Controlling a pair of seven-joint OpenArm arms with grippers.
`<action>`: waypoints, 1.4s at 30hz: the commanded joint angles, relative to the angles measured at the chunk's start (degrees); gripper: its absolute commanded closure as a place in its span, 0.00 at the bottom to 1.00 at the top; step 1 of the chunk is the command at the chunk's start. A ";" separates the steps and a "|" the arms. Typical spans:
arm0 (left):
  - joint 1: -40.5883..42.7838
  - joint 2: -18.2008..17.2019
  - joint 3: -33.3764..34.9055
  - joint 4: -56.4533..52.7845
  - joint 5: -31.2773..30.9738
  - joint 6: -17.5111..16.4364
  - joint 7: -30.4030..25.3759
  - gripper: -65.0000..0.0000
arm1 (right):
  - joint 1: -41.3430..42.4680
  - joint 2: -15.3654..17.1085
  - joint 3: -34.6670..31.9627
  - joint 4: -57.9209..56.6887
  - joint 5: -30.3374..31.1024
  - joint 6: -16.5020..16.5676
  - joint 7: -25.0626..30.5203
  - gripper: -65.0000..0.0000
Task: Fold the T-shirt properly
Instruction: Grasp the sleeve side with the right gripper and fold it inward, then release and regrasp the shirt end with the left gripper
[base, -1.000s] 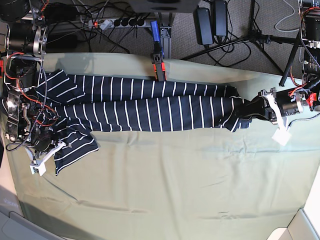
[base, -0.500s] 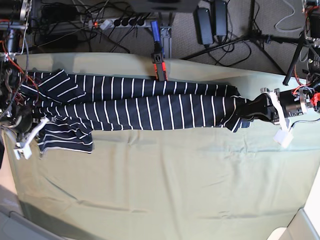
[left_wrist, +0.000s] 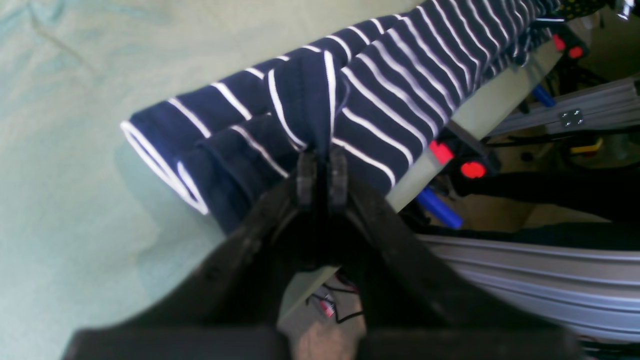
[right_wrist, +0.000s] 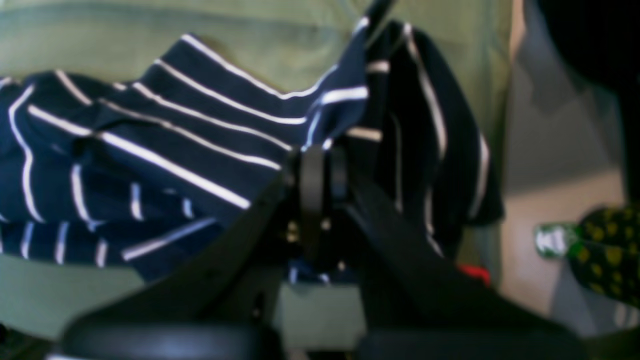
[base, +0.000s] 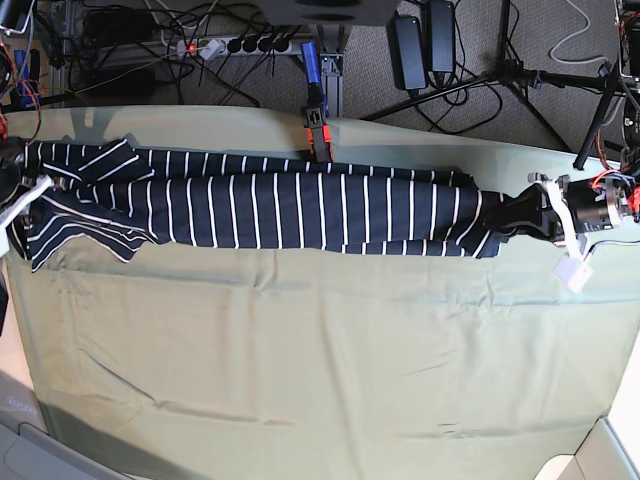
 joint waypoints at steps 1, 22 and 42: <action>-0.79 -1.25 -0.44 0.79 -1.07 -0.91 -1.29 1.00 | -0.74 1.40 1.44 1.16 0.20 -0.85 0.83 1.00; -0.79 -1.25 -0.52 0.70 9.16 -0.91 -7.48 0.53 | -2.32 -3.04 2.27 2.16 -3.23 -0.94 3.10 0.32; 1.22 2.45 -11.10 -6.93 9.14 -0.91 -11.41 0.53 | 0.52 -6.03 2.25 2.82 -2.56 -0.90 6.03 1.00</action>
